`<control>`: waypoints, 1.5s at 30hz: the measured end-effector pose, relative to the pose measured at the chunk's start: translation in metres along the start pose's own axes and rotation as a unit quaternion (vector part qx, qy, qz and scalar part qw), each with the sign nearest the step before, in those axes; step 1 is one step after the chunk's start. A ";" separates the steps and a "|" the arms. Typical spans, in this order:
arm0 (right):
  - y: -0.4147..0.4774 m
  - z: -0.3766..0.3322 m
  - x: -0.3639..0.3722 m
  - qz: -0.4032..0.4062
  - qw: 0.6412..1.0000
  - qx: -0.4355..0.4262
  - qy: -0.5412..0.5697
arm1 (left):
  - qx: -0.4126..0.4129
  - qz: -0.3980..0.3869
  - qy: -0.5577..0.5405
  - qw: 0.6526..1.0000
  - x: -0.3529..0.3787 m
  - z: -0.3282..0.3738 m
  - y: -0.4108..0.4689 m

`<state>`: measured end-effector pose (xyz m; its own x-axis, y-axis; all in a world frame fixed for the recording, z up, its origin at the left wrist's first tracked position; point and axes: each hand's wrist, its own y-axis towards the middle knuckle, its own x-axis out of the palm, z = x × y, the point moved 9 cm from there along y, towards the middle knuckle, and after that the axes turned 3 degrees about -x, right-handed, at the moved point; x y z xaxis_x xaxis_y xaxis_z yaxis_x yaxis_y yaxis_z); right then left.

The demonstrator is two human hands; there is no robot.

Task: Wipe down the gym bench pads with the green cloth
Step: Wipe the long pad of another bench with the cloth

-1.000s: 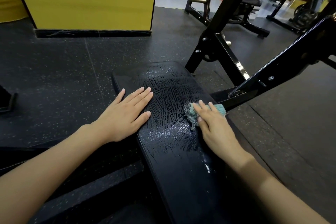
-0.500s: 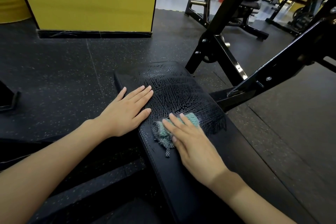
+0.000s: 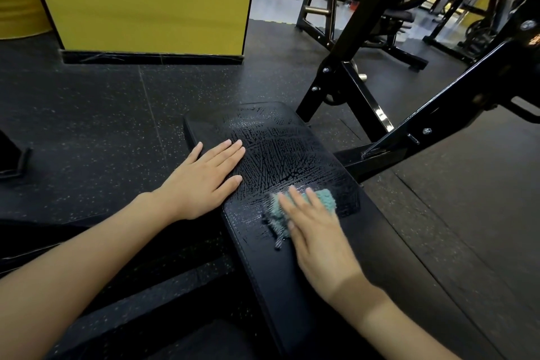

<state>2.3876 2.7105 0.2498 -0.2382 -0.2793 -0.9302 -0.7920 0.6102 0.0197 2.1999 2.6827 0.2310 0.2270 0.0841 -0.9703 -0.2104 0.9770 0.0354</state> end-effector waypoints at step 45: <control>-0.014 0.016 -0.009 -0.004 0.999 -0.034 0.002 | 0.067 -0.013 0.002 0.998 0.003 0.023 -0.017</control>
<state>2.4100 2.7164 0.2517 -0.2336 -0.2877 -0.9288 -0.8303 0.5561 0.0366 2.2265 2.6707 0.2328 0.2277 0.0575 -0.9720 -0.0755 0.9963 0.0412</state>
